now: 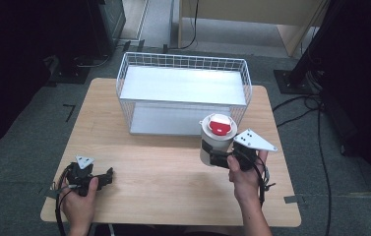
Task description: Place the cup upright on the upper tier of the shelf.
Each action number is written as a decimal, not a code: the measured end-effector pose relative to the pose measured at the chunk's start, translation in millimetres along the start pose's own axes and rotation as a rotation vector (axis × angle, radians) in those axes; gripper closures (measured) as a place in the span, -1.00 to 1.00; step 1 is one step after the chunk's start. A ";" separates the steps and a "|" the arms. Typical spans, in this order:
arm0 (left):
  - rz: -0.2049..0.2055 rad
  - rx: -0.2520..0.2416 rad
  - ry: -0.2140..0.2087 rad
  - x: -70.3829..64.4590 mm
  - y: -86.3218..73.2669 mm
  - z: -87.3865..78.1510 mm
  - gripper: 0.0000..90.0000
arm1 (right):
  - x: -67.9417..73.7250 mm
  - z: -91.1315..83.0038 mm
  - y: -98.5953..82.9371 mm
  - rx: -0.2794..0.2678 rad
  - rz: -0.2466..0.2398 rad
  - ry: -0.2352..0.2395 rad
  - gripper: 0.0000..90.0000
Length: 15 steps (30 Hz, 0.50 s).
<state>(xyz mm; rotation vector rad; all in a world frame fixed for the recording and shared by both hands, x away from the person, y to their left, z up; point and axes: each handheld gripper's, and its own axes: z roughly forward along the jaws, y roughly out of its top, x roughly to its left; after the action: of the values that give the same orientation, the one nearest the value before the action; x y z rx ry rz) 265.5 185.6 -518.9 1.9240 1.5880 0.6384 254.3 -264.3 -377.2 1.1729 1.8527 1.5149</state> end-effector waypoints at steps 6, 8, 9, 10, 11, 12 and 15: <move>0.000 -0.001 0.000 0.0 0.0 0.1 -1.00 | -4.9 6.5 18.5 -0.020 0.003 -0.008 -0.73; 0.000 0.000 0.000 0.0 0.0 0.0 -1.00 | -5.5 10.0 25.2 -0.026 -0.002 -0.010 -0.73; 0.000 0.000 0.000 0.0 0.0 0.1 -1.00 | -5.5 11.3 27.4 -0.028 -0.002 -0.009 -0.73; 0.000 0.000 0.000 0.0 0.0 0.0 -1.00 | -5.9 13.2 30.2 -0.032 -0.002 -0.009 -0.73; 0.000 -0.001 0.000 0.0 0.0 0.0 -1.00 | -6.1 15.2 33.1 -0.035 0.001 -0.009 -0.73; 0.000 -0.001 0.000 0.0 0.0 0.0 -1.00 | -6.2 17.7 36.9 -0.037 0.001 -0.009 -0.73; 0.000 -0.001 0.000 0.0 0.0 0.0 -1.00 | -7.4 23.2 45.7 -0.048 0.000 -0.011 -0.73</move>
<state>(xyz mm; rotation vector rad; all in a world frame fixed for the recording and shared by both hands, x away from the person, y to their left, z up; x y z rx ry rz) 265.5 185.6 -519.0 1.9234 1.5881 0.6390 291.0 -256.8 -341.5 1.1563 1.7990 1.5412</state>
